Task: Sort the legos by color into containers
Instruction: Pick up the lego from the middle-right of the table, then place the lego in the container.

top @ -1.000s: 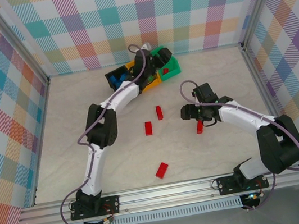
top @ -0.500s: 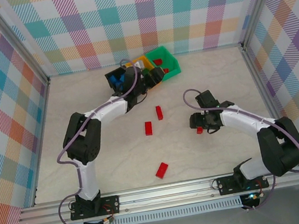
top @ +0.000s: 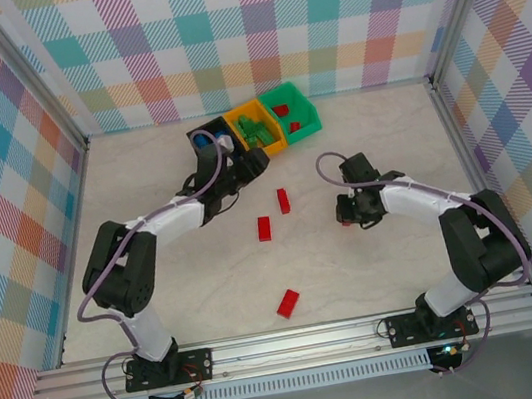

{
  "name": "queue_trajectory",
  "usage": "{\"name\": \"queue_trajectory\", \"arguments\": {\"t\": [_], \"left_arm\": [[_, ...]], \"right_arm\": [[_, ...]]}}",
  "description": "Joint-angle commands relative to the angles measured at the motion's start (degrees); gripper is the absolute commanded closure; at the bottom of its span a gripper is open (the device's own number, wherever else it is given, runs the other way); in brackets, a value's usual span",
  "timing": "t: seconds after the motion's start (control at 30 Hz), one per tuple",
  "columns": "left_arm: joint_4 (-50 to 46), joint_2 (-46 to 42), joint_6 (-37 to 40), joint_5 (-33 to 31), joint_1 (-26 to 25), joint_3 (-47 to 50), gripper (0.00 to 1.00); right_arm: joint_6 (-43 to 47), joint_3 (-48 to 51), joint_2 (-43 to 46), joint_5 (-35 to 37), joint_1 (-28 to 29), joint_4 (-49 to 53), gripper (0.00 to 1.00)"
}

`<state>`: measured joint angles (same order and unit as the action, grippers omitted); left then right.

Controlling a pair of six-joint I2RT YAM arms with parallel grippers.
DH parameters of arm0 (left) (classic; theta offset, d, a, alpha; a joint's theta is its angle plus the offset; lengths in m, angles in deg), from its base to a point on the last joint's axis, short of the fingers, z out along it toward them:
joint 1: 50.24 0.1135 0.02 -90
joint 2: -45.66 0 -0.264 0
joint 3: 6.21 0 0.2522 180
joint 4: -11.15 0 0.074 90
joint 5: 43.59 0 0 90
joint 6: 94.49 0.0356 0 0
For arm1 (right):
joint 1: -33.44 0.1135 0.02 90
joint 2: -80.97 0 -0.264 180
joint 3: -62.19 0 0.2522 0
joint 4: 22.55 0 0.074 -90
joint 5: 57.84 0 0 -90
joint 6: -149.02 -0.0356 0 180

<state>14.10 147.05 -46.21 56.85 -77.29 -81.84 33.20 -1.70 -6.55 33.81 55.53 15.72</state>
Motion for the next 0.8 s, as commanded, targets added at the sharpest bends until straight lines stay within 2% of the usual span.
{"name": "queue_trajectory", "arguments": {"t": [0.0, 0.13, 0.27, 0.43, 0.57, 0.6, 0.7, 0.77], "left_arm": [[-1.2, -5.4, 1.0, -1.3, 0.4, 4.3, 0.21], [-5.3, -11.3, 1.7, -3.1, 0.4, 9.2, 0.21], [-11.2, -18.0, 2.1, -5.2, 0.2, 13.7, 0.21], [-21.3, -23.8, 4.0, -6.9, -2.6, 15.4, 0.2], [-27.9, -24.0, 5.5, -7.5, -6.3, 14.3, 0.2], [-28.8, -23.8, 5.6, -7.6, -7.1, 14.1, 0.19], [-30.0, -22.9, 5.6, -8.0, -9.1, 13.9, 0.19], [-30.4, -21.8, 5.6, -8.3, -10.1, 13.6, 0.18]], "right_arm": [[2.4, -6.3, -2.1, -1.7, -0.1, -1.4, 0.85], [4.3, -16.5, -7.8, -3.8, -1.3, -1.7, 0.86], [5.6, -30.3, -17.1, -5.6, -2.4, -1.6, 0.86], [6.7, -54.3, -33.1, -6.3, -3.8, 2.9, 0.84], [7.5, -76.9, -47.5, -5.2, -4.4, 9.8, 0.79], [7.9, -82.7, -51.3, -5.4, -4.4, 11.8, 0.76], [8.6, -98.3, -60.2, -4.7, -4.5, 17.0, 0.51], [8.8, -101.6, -62.0, -5.3, -4.4, 18.5, 0.45]]}}
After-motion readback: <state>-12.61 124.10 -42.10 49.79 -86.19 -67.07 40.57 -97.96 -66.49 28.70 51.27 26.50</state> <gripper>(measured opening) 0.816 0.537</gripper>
